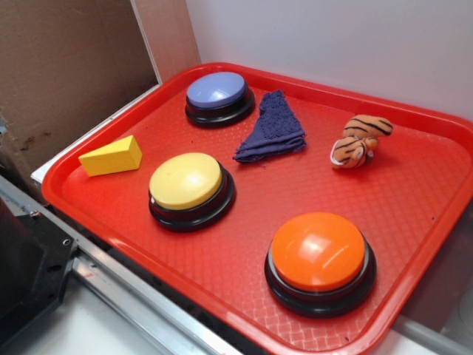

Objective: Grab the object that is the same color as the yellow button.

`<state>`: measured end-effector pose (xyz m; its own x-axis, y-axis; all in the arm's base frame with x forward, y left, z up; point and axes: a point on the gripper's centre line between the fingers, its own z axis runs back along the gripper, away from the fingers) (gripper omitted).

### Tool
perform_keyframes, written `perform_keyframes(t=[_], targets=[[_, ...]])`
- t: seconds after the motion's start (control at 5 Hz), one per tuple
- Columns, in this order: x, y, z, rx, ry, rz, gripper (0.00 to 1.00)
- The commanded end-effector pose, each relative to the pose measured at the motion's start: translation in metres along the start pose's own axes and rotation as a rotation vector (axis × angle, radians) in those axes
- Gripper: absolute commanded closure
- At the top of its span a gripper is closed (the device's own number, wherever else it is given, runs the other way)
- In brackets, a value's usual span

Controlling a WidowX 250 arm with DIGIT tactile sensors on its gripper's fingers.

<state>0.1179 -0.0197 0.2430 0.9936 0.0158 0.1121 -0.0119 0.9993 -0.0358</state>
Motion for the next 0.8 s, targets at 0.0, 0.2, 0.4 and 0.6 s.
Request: perform_keyframes(t=[0.0, 0.2, 0.4, 0.6], targets=[[0.0, 0.0, 0.0, 0.0, 0.0, 0.0, 0.0], [0.007, 0.01, -0.008, 0.022, 0.009, -0.011, 0.0], [0.017, 0.02, -0.026, 0.054, 0.029, -0.066, 0.0], [0.025, 0.03, -0.05, 0.04, 0.06, -0.138, 0.0]])
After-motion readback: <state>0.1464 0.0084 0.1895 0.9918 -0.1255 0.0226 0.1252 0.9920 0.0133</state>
